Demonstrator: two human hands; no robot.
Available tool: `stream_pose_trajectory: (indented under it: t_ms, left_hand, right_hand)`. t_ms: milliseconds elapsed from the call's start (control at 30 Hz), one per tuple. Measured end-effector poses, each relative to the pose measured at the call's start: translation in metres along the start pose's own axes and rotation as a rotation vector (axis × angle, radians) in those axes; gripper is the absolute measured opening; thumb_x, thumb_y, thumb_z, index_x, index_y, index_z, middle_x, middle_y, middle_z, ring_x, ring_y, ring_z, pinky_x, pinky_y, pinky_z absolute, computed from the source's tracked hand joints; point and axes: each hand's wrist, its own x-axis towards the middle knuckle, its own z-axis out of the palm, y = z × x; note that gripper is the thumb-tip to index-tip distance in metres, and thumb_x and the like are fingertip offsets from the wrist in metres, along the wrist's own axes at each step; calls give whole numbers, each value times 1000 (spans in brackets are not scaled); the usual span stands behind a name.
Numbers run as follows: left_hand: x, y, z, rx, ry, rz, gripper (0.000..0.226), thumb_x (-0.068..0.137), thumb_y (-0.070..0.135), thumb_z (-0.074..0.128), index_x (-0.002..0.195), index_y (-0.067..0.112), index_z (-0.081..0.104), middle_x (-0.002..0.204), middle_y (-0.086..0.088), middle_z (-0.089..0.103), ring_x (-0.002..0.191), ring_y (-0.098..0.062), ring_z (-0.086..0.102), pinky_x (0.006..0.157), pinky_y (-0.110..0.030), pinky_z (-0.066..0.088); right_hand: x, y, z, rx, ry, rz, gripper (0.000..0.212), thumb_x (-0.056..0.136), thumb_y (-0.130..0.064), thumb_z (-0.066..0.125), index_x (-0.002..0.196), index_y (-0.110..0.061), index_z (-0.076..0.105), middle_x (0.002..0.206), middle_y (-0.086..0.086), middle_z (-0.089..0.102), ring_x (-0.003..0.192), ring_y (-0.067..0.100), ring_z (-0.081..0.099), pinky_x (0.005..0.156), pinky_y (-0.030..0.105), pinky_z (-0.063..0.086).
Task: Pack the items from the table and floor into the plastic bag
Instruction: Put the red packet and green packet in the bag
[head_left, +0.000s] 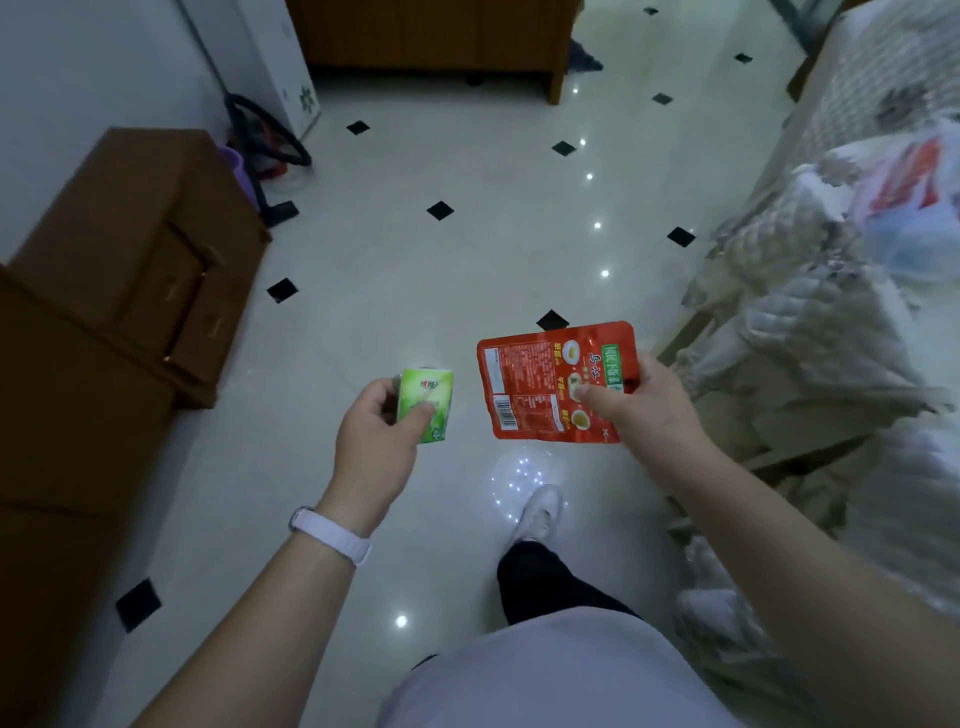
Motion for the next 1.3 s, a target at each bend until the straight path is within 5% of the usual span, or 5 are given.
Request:
stream_pose_trajectory:
  t_ms: [300, 600, 867, 1033, 1300]
  left_hand:
    - [153, 67, 120, 135, -132, 7, 18, 88, 5, 68, 88, 23, 65, 83, -2, 67, 74, -14, 58, 76, -34, 50]
    - [252, 129, 255, 110, -396, 129, 14, 81, 17, 72, 89, 27, 66, 90, -5, 71, 76, -13, 60, 74, -33, 51]
    - [373, 156, 329, 135, -570, 158, 17, 88, 7, 69, 92, 23, 66, 84, 6, 70, 72, -3, 62, 66, -20, 49]
    - [456, 194, 372, 132, -743, 185, 18, 89, 8, 68, 90, 26, 65, 87, 3, 70, 74, -6, 63, 68, -23, 50]
    - [536, 233, 449, 197, -962, 235, 13, 90, 10, 66, 98, 20, 64, 92, 1, 69, 80, -10, 64, 67, -20, 51]
  right_hand:
    - [164, -25, -72, 74, 139, 81, 22, 85, -15, 74, 96, -30, 63, 87, -8, 73, 75, 5, 72, 62, 20, 54]
    - [258, -59, -172, 103, 377, 97, 20, 86, -19, 73, 96, -32, 62, 91, -6, 74, 81, 11, 73, 73, 33, 59]
    - [339, -74, -188, 128, 578, 180, 23, 86, -20, 73, 107, -24, 63, 95, -3, 74, 81, 12, 73, 79, 37, 60]
    - [394, -111, -192, 165, 767, 179, 24, 87, -15, 71, 107, -24, 62, 89, -8, 73, 71, 2, 71, 54, 15, 53]
    - [448, -141, -194, 282, 990, 218, 29, 88, -19, 71, 115, -25, 62, 96, -8, 74, 80, 7, 73, 70, 29, 58]
